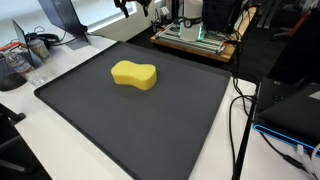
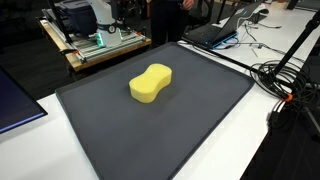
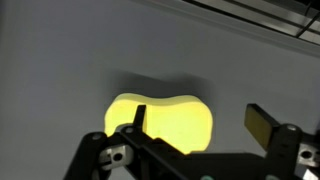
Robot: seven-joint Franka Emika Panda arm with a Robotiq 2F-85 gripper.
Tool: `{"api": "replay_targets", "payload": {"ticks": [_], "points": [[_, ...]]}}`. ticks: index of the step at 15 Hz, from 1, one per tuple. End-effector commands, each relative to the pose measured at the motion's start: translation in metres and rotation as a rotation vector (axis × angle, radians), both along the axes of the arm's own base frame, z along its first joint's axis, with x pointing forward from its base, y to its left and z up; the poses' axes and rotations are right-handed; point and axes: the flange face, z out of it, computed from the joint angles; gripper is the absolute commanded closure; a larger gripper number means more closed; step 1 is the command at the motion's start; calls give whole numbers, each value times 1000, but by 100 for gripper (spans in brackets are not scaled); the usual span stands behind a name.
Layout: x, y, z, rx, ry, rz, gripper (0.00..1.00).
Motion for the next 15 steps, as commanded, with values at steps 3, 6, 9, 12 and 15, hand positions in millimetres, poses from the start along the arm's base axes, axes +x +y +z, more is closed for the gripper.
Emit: {"api": "replay_targets", "payload": {"ticks": [3, 6, 9, 12, 15], "points": [[-11, 106, -6, 94, -32, 125, 0], [-23, 171, -9, 122, -30, 222, 0], [-39, 224, -8, 149, -22, 311, 0], [-38, 239, -11, 141, 0, 345, 0], [-47, 259, -11, 143, 6, 387, 0]]}}
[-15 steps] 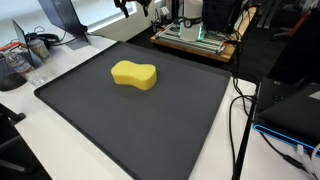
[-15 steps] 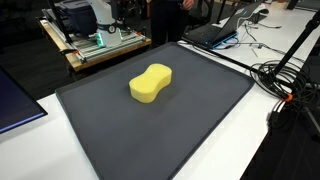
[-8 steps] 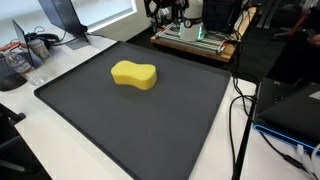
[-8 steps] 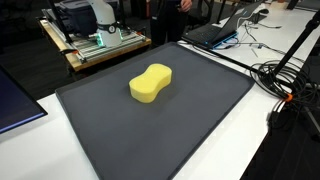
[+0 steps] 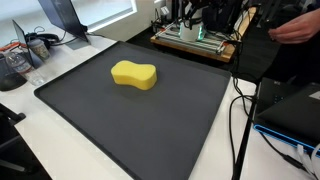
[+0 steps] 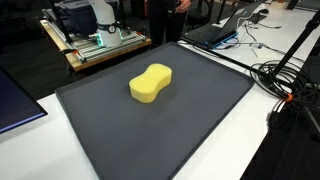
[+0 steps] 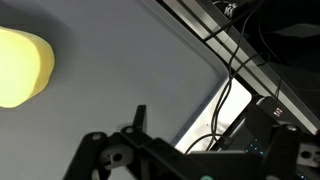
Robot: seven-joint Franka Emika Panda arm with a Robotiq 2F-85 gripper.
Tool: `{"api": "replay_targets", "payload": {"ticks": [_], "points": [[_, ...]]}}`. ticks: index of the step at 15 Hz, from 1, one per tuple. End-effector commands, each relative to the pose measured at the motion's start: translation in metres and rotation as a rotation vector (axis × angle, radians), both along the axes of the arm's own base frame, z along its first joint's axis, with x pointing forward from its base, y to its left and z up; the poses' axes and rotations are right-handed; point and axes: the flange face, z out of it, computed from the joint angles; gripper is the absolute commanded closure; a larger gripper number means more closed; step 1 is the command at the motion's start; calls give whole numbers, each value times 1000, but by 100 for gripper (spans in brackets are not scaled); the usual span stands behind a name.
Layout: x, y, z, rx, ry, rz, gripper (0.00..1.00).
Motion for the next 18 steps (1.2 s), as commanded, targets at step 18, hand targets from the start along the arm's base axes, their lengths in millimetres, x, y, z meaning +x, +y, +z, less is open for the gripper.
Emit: {"api": "replay_targets", "payload": {"ticks": [18], "points": [[20, -5, 29, 10, -43, 109, 15]]}}
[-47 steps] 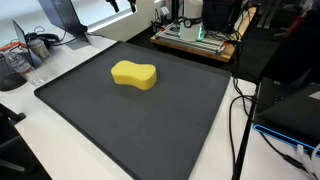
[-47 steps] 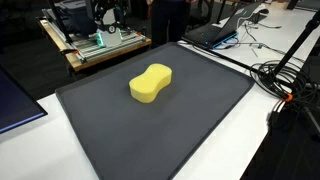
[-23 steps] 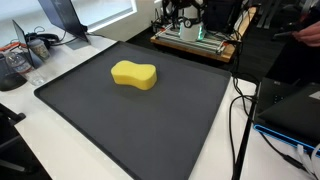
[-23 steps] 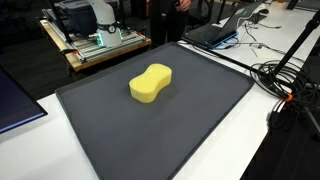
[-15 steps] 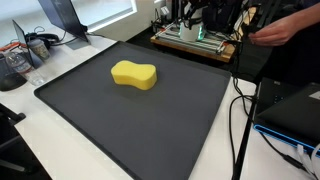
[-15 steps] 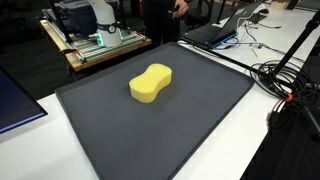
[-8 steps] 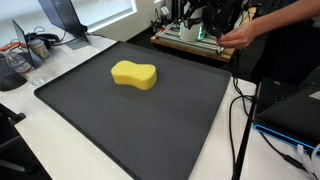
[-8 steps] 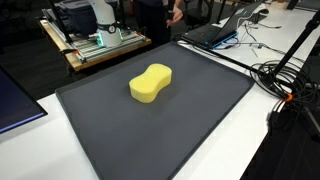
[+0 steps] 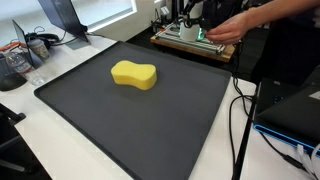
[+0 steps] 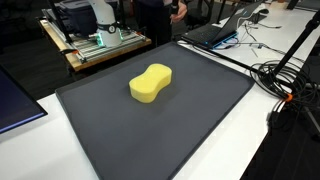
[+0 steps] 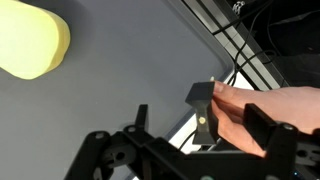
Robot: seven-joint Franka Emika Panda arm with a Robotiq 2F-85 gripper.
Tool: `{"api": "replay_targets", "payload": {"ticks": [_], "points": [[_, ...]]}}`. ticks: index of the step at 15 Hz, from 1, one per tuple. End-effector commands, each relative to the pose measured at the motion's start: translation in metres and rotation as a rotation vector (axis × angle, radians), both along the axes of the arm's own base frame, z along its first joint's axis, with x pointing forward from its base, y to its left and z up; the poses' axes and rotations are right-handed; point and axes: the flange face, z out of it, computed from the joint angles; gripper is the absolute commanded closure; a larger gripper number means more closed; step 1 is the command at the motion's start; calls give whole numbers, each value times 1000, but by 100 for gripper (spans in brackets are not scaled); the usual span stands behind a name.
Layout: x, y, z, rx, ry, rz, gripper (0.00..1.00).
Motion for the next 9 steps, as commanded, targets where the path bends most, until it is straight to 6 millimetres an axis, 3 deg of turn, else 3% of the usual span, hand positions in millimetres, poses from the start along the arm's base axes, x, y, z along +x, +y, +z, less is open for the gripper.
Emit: {"api": "replay_targets", "payload": {"ticks": [1, 4, 9], "points": [[5, -5, 7, 11, 5, 51, 29], [6, -7, 6, 18, 3, 68, 55], [6, -9, 6, 19, 3, 92, 78]]}}
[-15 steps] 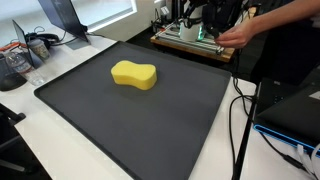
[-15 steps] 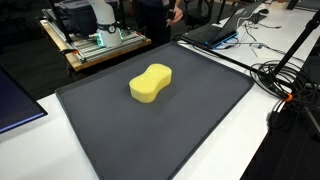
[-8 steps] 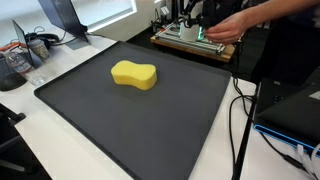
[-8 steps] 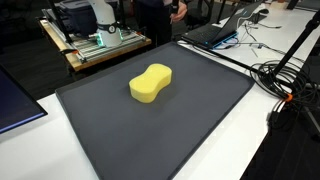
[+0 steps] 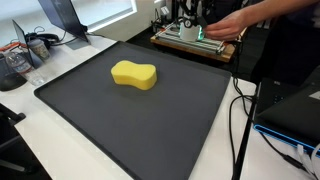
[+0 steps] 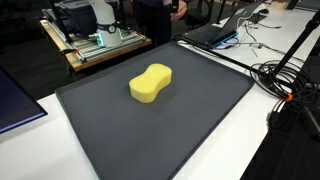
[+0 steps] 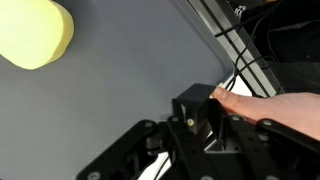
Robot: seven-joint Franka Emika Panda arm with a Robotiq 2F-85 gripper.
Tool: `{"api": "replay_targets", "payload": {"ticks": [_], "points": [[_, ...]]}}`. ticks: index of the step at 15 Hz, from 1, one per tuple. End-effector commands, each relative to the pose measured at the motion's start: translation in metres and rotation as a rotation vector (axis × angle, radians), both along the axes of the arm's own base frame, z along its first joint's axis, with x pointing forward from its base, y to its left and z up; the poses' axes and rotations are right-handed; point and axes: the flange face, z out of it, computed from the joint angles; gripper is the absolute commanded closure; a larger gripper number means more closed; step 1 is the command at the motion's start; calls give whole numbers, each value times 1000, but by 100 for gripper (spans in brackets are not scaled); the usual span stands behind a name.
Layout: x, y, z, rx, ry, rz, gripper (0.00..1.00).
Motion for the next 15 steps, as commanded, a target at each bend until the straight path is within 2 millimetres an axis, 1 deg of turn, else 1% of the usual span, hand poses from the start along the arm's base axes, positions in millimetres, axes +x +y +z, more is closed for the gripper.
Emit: {"api": "replay_targets", "payload": {"ticks": [1, 2, 3, 4, 5, 6, 7, 8, 10, 11, 12, 13, 14, 15], "points": [[3, -4, 4, 4, 14, 30, 81], [2, -4, 4, 4, 15, 34, 86], [2, -4, 4, 4, 18, 36, 83], [2, -4, 4, 6, 19, 39, 84], [2, -4, 4, 9, 19, 43, 83], [2, -4, 3, 7, 21, 43, 85], [2, -5, 3, 9, 22, 45, 88], [2, -6, 3, 13, 22, 49, 98], [5, -7, 3, 18, 22, 56, 99], [5, -8, 2, 17, 27, 63, 79], [5, -10, 2, 23, 28, 65, 74], [5, -12, 0, 21, 30, 65, 71], [6, -14, -1, 28, 29, 67, 66], [6, -15, -1, 33, 30, 69, 58]]}}
